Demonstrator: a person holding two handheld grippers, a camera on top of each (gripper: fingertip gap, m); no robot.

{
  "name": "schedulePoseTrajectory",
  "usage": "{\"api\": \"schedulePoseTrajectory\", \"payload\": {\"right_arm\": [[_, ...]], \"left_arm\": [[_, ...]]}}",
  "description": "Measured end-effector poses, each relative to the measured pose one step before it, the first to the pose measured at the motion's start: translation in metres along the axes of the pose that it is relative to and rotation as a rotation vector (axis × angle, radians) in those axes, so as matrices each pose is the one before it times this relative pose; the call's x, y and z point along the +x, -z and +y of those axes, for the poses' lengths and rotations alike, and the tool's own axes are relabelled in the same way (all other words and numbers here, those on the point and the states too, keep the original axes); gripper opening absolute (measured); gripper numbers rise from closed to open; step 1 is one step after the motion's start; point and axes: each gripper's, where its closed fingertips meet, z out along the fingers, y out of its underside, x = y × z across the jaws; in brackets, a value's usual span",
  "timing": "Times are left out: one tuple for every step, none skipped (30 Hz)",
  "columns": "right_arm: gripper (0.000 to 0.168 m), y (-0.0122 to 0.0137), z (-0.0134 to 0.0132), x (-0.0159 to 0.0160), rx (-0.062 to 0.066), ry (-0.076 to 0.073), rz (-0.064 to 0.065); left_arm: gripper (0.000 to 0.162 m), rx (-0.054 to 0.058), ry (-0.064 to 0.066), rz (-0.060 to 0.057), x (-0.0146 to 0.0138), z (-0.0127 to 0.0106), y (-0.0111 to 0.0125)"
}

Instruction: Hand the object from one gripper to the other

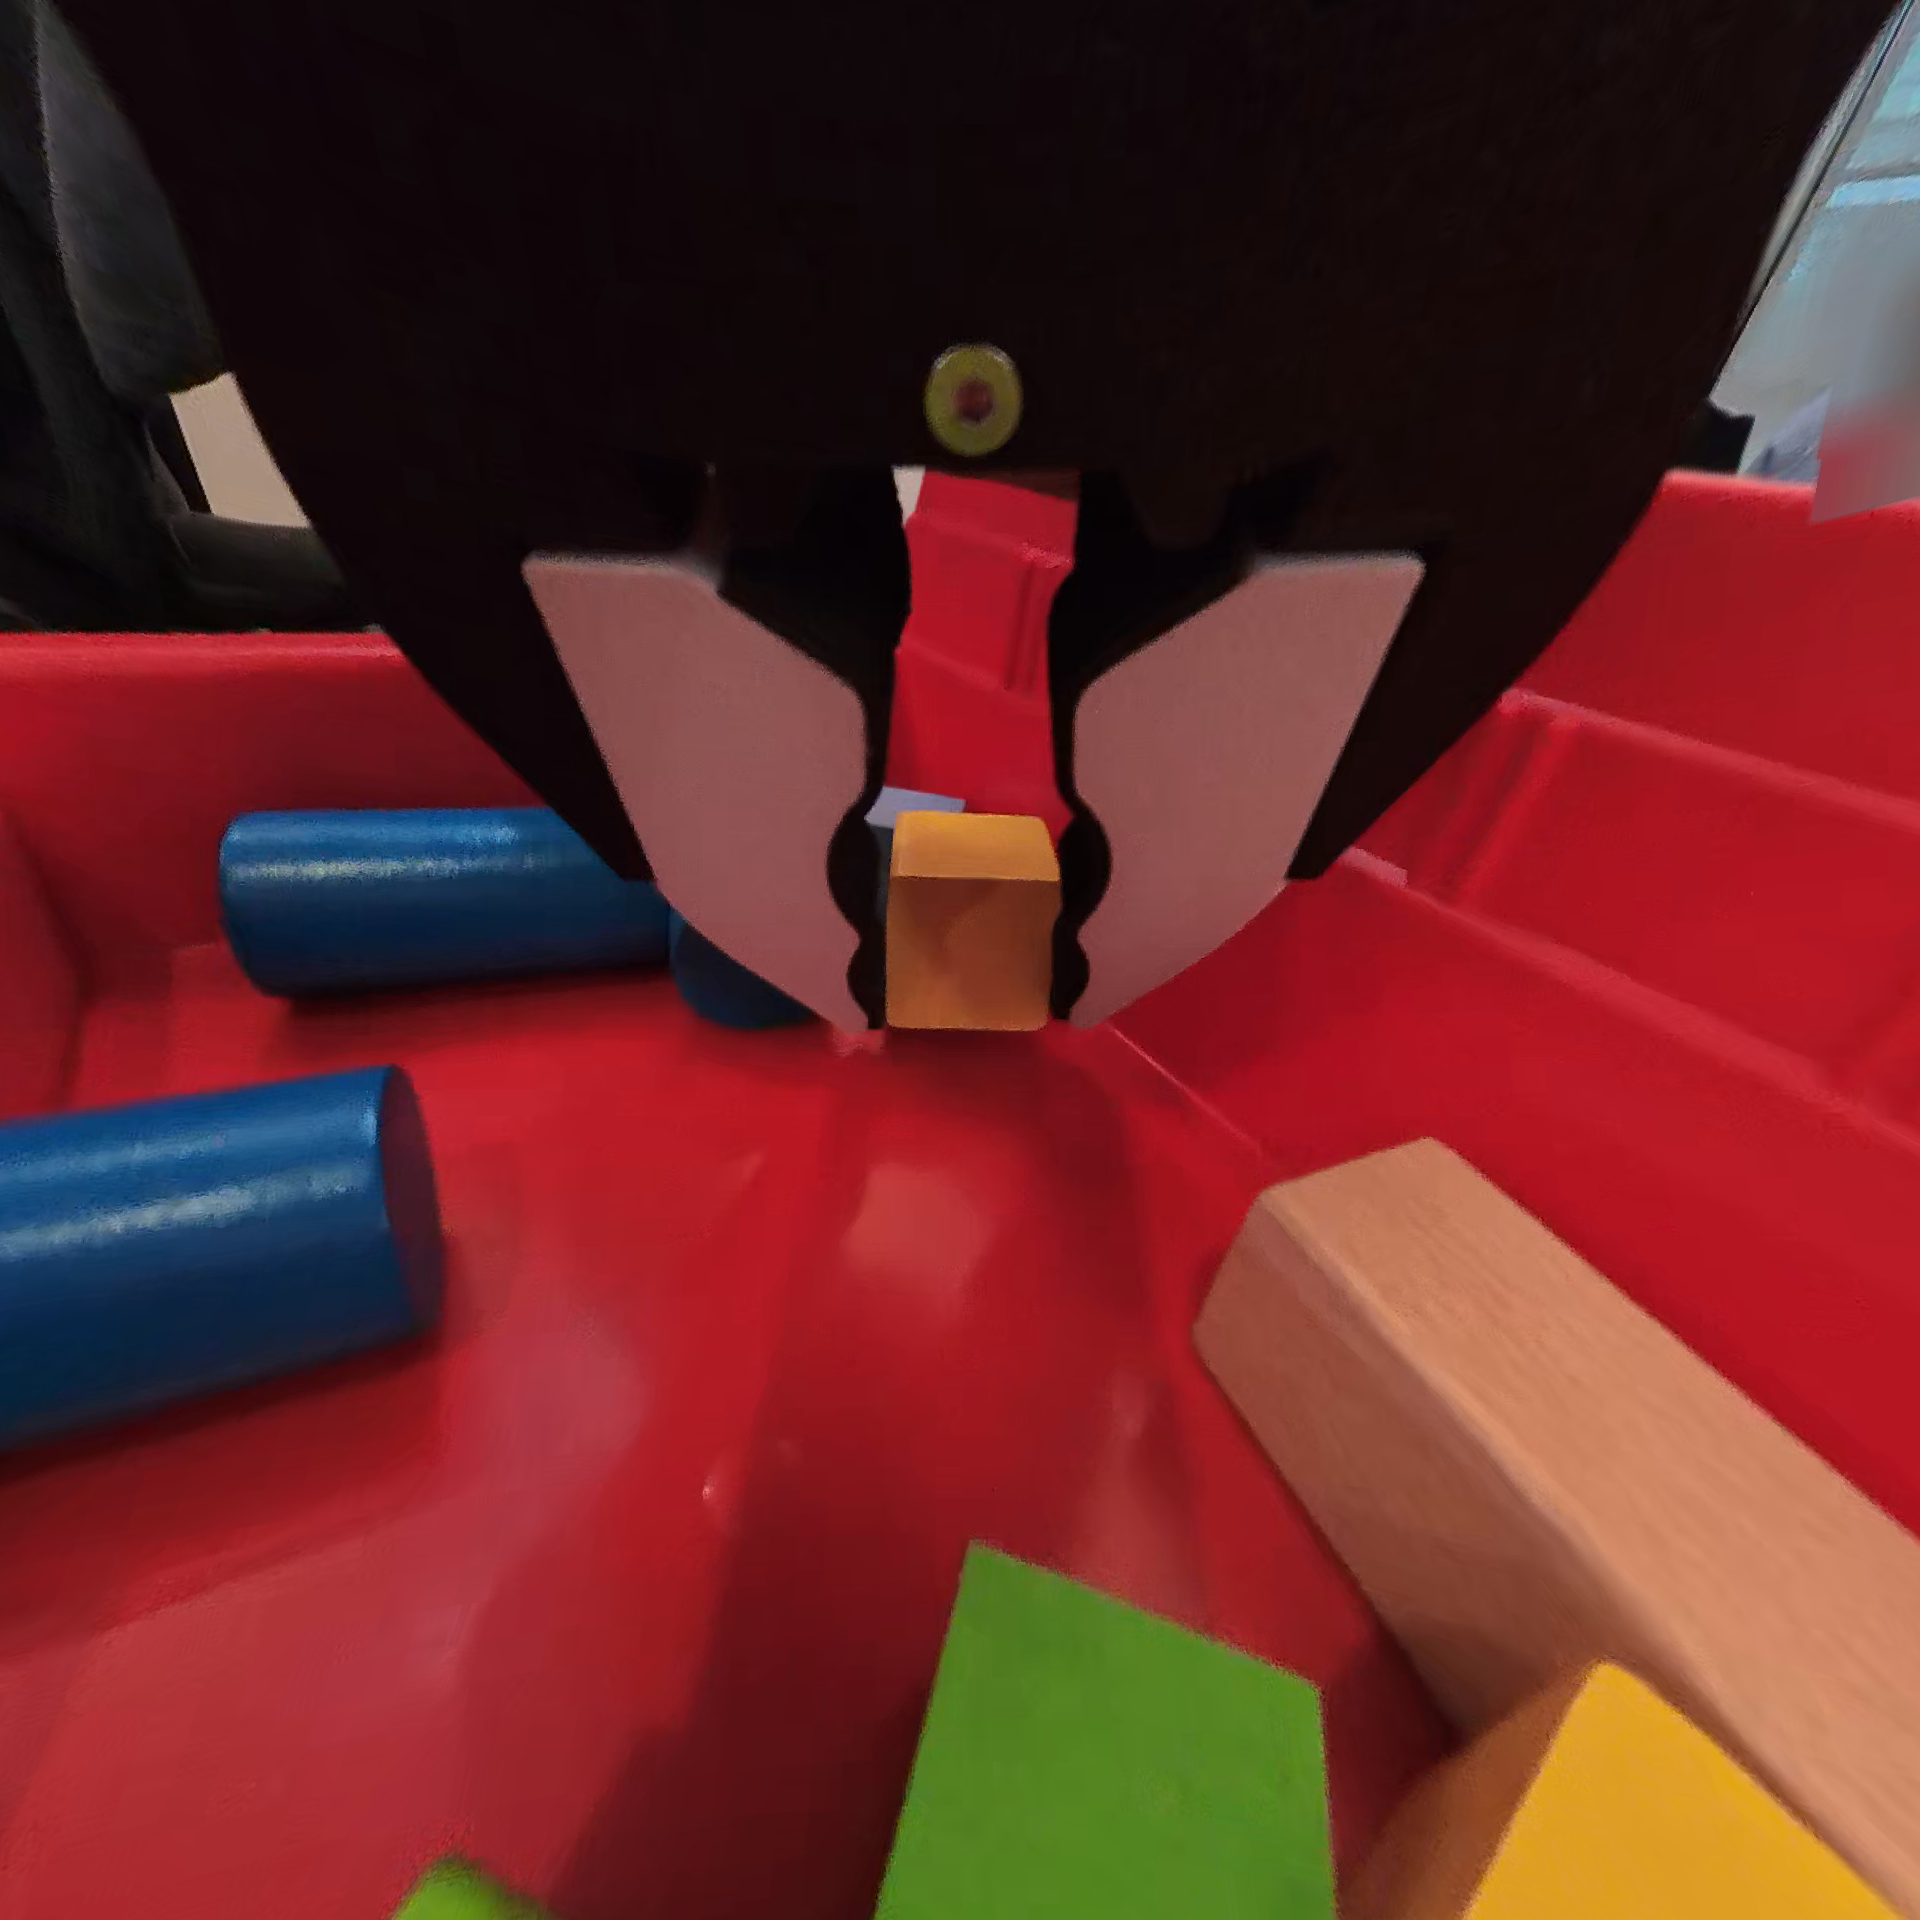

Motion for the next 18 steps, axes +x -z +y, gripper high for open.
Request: {"api": "schedulePoseTrajectory", "payload": {"right_arm": [[0.062,-0.00001,-0.00057,-0.00143,0.0012,0.0049,-0.0027],[0.062,0.00008,-0.00047,-0.00099,0.0018,0.0072,0.0003],[0.062,0.00007,-0.00004,-0.00047,-0.0006,0.0086,0.0033],[0.062,0.00009,0.00012,-0.00019,-0.0013,0.0086,0.0046],[0.062,-0.00006,0.00004,-0.00024,-0.0014,0.0074,0.004],[0.062,0.00016,-0.00037,-0.00081,-0.0007,0.0051,0.0011],[0.062,0.00034,-0.00126,-0.00166,0.0036,0.0024,-0.0037],[0.062,0.00015,-0.00164,-0.00208,0.0079,0.0025,-0.0054],[0.061,-0.00028,-0.00082,-0.00212,0.0043,0.0048,-0.0035],[0.061,-0.00065,0.00061,-0.00168,-0.0033,0.008,-0.0002],[0.061,-0.00103,0.00158,-0.00103,-0.0074,0.0104,0.0039],[0.061,-0.00114,0.0016,-0.00101,-0.0074,0.0092,0.004],[0.061,-0.00124,0.00105,-0.00188,-0.0071,0.0049,-0.0021],[0.061,-0.00092,0.00002,-0.00236,-0.003,0.0005,-0.0063],[0.061,-0.00059,-0.00101,-0.00204,0.0027,-0.002,-0.0044],[0.061,-0.00063,-0.0014,-0.00199,0.0043,-0.0017,-0.0034],[0.061,-0.00041,-0.00148,-0.00236,0.004,0.0013,-0.0039],[0.061,-0.00049,-0.00118,-0.00227,0.0029,0.0042,-0.001]], "left_arm": [[0.03,0.0111,-0.0029,-0.0126,-0.00181,0.00151,0.00368],[0.03,0.0163,-0.0044,-0.0133,-0.00205,0.00104,0.00455],[0.03,0.0302,0.0012,0.0015,-0.00046,-0.00028,0.0058],[0.03,0.0384,0.0042,0.0084,-0.00006,-0.00099,0.00696],[0.03,0.0477,0.0058,0.008,-0.00022,-0.00162,0.00816],[0.03,0.0595,0.0077,0.012,0.0,-0.00281,0.00886],[0.029,0.0669,0.0063,0.0193,0.00101,-0.00362,0.00892],[0.029,0.0701,0.0009,0.022,0.00166,-0.00371,0.00774],[0.029,0.0623,0.0042,0.0254,0.0022,-0.00253,0.00538],[0.029,0.0462,0.0074,0.0302,0.00274,-0.0009,0.00265],[0.029,0.0444,-0.0016,0.0251,0.00301,-0.00108,0.00038],[0.029,0.0398,-0.0078,0.0166,0.00274,-0.00101,-0.00104],[0.029,0.0408,-0.0124,0.0011,0.00152,-0.00207,-0.00168],[0.029,0.0409,-0.0105,-0.0095,0.00066,-0.00279,-0.00164],[0.03,0.042,0.0015,-0.0072,0.00092,-0.00389,-0.00077],[0.029,0.053,0.0028,0.0085,0.00358,-0.00562,-0.00009],[0.029,0.0547,-0.002,0.0198,0.00571,-0.00602,-0.00043],[0.029,0.0502,-0.0038,0.0105,0.00442,-0.00543,-0.00063]]}}
